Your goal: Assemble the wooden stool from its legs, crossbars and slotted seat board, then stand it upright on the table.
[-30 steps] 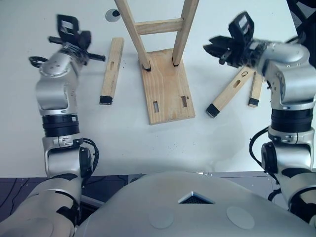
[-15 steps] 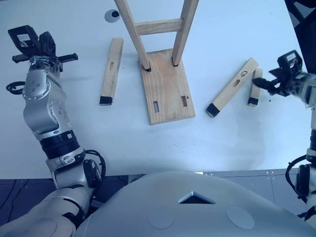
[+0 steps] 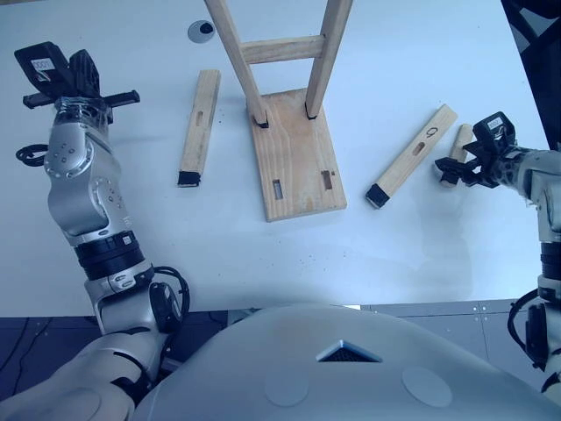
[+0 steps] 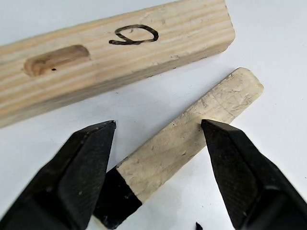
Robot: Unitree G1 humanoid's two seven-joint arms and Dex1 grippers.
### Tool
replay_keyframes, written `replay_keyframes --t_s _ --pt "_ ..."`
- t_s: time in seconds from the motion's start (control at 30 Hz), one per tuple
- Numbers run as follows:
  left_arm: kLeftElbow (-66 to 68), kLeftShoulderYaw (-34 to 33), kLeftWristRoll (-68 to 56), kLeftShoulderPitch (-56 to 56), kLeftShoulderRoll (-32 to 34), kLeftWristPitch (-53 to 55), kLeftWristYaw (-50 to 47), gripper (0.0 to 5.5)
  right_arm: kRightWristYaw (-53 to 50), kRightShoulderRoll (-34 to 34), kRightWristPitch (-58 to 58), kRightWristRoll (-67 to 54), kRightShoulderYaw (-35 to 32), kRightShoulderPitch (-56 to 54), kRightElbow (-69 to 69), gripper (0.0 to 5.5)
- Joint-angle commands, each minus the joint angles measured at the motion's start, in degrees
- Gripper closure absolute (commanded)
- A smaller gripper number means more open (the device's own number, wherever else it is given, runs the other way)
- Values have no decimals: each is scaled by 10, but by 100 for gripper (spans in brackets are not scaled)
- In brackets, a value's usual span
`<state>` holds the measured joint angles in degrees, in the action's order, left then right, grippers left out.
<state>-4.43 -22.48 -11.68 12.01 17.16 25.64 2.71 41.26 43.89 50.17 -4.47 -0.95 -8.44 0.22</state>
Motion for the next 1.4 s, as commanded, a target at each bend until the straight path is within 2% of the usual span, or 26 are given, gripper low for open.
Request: replay_keyframes --t_s 0.03,0.13,0.3,0.73,0.87,0.97,1.1,1.23,1.3,1.4 --pt "-4 3 0 -6 -6 -8 -7 550 -21 1 -4 -3 -20 -20 28 220" --pt "-12 2 0 -19 -12 -11 -11 550 -35 4 -3 -9 -40 -51 21 220" --pt "-14 -1 -1 -24 -15 -11 -16 550 -18 30 53 -17 -30 -45 -23 220" --pt "-32 6 0 -41 -21 -4 -20 550 -87 -18 120 -33 -25 61 -58 220" --pt "-35 16 6 -41 -21 -2 -21 550 -86 -44 164 -66 -65 73 -21 220" --pt "-46 8 1 -45 -23 -3 -27 550 -89 -49 187 -83 -98 82 36 263" --pt "-45 7 -2 -43 -27 -7 -31 550 -83 -36 139 -79 -81 107 78 328" --pt "-45 9 -1 -37 -26 -12 -32 550 -70 -20 37 -48 -34 110 128 390" --pt "-48 9 -3 -31 -25 -21 -30 550 -73 -25 1 -47 -37 101 158 415" --pt "-84 3 -35 -17 -29 -59 -3 550 -100 -46 -77 -50 -69 64 202 421"
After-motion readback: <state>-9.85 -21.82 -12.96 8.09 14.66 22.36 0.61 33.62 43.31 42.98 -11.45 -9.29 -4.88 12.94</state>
